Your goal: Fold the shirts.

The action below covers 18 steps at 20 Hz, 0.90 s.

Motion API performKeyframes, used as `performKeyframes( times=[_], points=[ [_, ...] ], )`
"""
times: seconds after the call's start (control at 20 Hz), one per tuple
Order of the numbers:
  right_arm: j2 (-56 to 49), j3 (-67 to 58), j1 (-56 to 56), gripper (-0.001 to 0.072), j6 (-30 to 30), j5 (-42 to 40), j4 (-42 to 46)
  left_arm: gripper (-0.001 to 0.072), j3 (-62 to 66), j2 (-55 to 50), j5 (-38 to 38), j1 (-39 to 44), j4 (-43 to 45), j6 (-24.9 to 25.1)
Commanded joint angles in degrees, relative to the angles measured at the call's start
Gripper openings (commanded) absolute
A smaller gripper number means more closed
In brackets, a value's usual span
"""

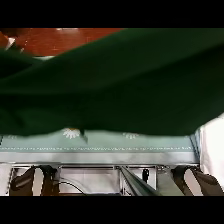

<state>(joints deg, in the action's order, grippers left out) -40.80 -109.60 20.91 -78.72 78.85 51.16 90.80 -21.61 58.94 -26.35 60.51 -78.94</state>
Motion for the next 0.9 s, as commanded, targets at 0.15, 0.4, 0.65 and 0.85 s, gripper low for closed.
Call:
performKeyframes(
  times=[0.15,0.4,0.65,0.85],
  points=[
    [2.4,9.7,-0.1,0.0022,-2.9,5.8,2.8,0.0017,-9.2,2.5,5.4,5.6,11.0,-7.2],
    [-0.3,28.8,-0.1,0.0022,1.7,1.9,-6.3,0.0017,-29.0,-5.2,-1.6,5.6,-3.0,-3.9],
    [-13.1,36.0,-0.1,0.0021,6.3,-5.2,-8.7,0.0017,-30.9,-26.1,-9.9,12.2,-6.1,-1.0],
    [-28.7,35.8,-0.9,0.0021,9.7,-15.0,-14.9,0.0017,-23.2,-45.6,-20.0,19.2,-6.1,-1.3]
  ],
)
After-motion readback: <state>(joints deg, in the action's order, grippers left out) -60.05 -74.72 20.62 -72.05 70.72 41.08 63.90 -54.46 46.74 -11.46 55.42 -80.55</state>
